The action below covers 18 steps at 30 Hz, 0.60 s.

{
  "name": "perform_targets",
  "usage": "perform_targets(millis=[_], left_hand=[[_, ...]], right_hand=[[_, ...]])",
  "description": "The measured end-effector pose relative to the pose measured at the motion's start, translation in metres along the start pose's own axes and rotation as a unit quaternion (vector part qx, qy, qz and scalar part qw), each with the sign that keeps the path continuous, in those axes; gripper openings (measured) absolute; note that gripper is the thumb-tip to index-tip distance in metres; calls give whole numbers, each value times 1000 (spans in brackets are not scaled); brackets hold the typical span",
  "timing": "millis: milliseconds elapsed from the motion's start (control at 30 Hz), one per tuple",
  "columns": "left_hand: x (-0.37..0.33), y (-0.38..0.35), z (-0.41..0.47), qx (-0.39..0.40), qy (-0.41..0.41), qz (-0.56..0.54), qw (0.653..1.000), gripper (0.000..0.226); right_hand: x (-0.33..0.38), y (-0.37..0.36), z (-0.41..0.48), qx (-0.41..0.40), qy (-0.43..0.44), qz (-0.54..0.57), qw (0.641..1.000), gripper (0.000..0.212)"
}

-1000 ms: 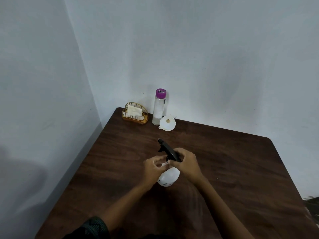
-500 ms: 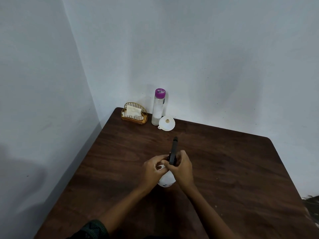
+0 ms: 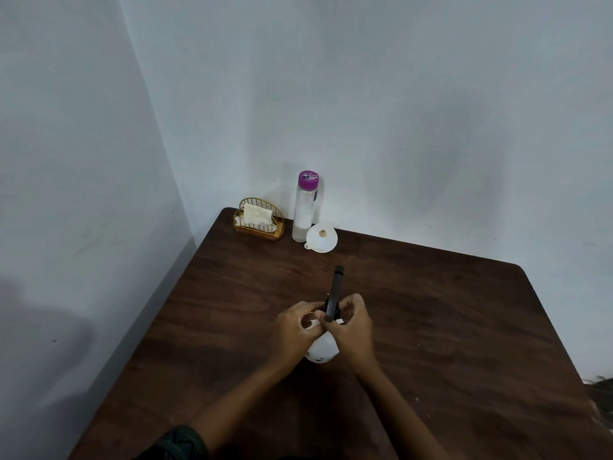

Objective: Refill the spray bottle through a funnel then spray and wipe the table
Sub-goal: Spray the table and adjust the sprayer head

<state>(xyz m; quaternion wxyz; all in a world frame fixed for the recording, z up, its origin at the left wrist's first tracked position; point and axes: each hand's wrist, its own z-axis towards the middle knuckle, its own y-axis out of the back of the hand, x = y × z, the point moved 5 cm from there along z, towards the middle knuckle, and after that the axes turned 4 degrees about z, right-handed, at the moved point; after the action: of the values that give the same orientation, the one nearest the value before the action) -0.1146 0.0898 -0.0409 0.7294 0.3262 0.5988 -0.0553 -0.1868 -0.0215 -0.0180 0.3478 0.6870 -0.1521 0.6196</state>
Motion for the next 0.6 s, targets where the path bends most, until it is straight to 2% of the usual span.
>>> perform_targets(millis=[133,200,367,467,600], left_hand=[[-2,3,2,0,2,-2,1000,45],[-1,2,2,3,2,1,1000,44],[3,-2,-1,0,-5,27,1000,34],[-3,-1,-3,6,-15,36,999,39],[-8,1,-3,11,-25,52,998,45]], right_hand=[[1,-1,-5,36,19,27,999,38],[2,5,-7,29,43,15,999,39],[1,6,-7,3,17,-12,1000,22],[2,0,-6,-19,9,-19,1000,31],[-1,-6,-3,19,-1,19,1000,40]])
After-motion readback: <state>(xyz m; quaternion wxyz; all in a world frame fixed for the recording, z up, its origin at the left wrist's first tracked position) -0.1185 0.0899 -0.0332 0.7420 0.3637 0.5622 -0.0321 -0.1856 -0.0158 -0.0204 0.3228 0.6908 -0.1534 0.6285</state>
